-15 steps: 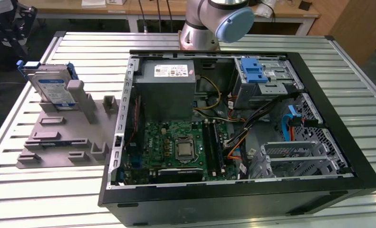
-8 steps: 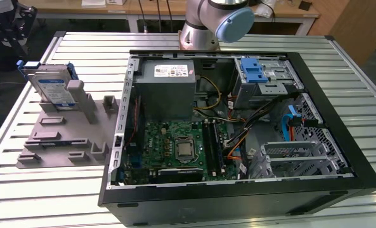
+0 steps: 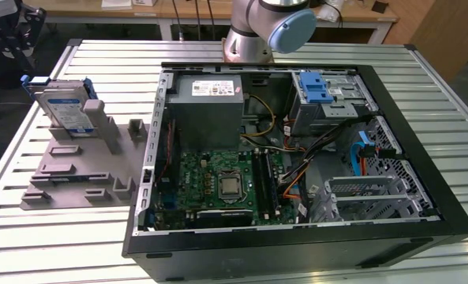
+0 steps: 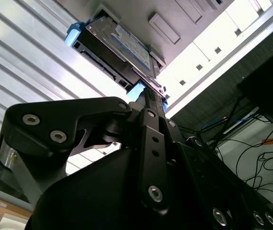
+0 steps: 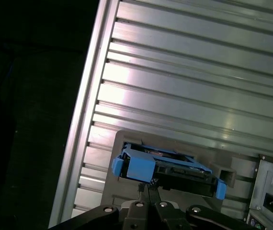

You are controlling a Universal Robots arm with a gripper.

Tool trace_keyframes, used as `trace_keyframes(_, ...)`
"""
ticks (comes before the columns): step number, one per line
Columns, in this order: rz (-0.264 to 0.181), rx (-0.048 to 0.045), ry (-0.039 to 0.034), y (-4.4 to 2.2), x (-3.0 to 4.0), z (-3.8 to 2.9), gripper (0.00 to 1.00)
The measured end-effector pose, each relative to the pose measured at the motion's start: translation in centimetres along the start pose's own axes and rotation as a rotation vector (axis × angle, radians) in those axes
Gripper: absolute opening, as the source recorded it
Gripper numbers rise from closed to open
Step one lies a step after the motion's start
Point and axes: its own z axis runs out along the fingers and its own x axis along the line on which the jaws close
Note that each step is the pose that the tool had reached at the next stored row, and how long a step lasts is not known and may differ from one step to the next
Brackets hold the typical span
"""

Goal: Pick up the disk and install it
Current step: 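Pick up the disk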

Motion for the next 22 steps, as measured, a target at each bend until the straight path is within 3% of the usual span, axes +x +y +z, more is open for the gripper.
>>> trace_keyframes(22,-0.022,-0.0001,0.0004,0.00,0.00,0.02,0.11)
